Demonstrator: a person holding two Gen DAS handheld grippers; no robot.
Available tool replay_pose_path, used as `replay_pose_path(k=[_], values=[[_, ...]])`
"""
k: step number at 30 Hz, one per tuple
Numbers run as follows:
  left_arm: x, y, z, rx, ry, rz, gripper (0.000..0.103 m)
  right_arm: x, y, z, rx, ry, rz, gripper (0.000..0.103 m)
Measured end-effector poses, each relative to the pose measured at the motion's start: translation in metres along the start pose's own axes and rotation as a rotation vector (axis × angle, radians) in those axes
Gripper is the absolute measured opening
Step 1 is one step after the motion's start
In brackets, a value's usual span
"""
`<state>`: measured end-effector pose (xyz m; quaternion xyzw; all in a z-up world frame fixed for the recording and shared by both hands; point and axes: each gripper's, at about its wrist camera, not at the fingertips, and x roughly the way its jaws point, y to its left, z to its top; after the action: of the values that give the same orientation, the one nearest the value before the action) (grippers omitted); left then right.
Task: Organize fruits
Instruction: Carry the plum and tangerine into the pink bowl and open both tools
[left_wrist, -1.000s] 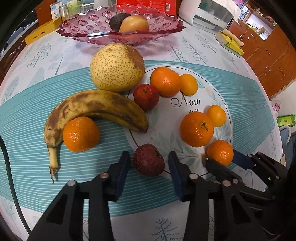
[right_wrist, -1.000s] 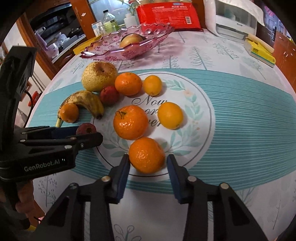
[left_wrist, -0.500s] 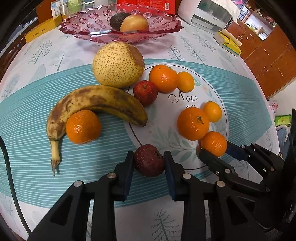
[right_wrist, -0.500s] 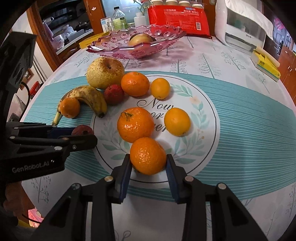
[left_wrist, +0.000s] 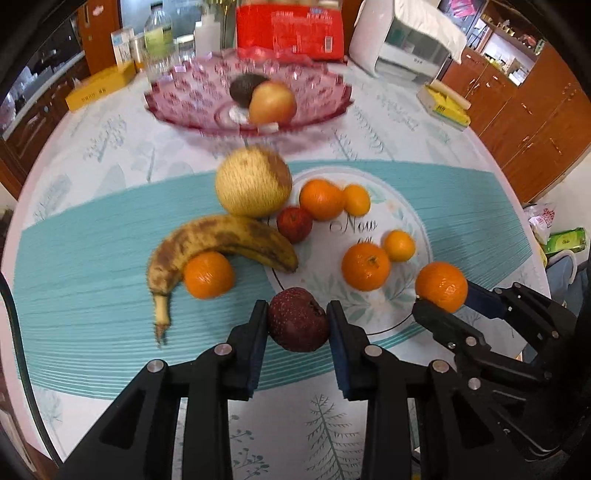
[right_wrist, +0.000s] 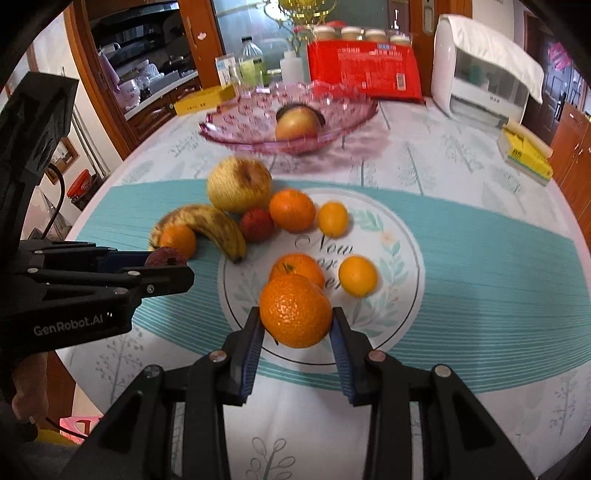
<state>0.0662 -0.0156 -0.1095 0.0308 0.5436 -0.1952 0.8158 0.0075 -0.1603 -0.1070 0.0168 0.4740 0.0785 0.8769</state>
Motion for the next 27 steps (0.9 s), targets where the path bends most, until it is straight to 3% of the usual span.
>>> replay_pose_path(k=[8, 15, 27], values=[[-0.046, -0.002, 0.01, 0.046, -0.113, 0.036, 0.03, -0.04, 0.011, 0.018, -0.028, -0.069, -0.024, 0.036], [-0.078, 0.004, 0.028, 0.05, -0.164, 0.085, 0.03, -0.076, 0.016, 0.046, -0.046, -0.141, -0.029, 0.036], [-0.172, 0.03, 0.122, 0.037, -0.332, 0.159, 0.03, -0.14, 0.006, 0.167, -0.131, -0.315, -0.075, 0.036]])
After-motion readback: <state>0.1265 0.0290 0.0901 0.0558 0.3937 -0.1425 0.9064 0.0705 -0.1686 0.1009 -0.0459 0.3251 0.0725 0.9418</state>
